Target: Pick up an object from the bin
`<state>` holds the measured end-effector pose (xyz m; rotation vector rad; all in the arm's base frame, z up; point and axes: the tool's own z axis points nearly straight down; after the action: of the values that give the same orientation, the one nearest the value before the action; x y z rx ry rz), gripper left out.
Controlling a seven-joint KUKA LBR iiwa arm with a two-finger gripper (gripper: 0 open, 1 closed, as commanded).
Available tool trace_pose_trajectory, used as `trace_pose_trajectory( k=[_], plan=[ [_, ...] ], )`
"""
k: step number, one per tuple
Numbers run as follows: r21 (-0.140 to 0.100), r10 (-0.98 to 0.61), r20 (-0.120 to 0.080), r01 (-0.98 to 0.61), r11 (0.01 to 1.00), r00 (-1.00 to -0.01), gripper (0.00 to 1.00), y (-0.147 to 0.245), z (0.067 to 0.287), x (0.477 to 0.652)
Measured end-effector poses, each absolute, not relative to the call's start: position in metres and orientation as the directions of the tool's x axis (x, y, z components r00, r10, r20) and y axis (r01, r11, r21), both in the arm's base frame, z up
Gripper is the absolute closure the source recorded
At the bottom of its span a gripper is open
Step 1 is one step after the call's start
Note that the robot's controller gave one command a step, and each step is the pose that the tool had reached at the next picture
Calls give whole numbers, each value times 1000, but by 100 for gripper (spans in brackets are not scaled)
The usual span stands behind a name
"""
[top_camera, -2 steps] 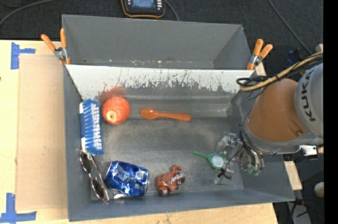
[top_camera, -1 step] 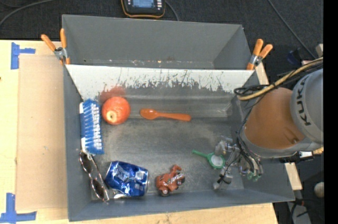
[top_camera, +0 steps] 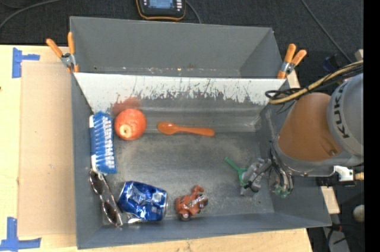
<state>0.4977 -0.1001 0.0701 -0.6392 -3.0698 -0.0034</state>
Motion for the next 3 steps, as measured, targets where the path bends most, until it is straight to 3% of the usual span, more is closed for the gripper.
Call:
trace_pose_trajectory(
  k=[2, 3],
  plan=[
    [1, 396, 8, 396, 918, -918, 100, -100, 82, 497],
    [0, 394, 14, 394, 919, -919, 100, -100, 107, 495]
  ],
)
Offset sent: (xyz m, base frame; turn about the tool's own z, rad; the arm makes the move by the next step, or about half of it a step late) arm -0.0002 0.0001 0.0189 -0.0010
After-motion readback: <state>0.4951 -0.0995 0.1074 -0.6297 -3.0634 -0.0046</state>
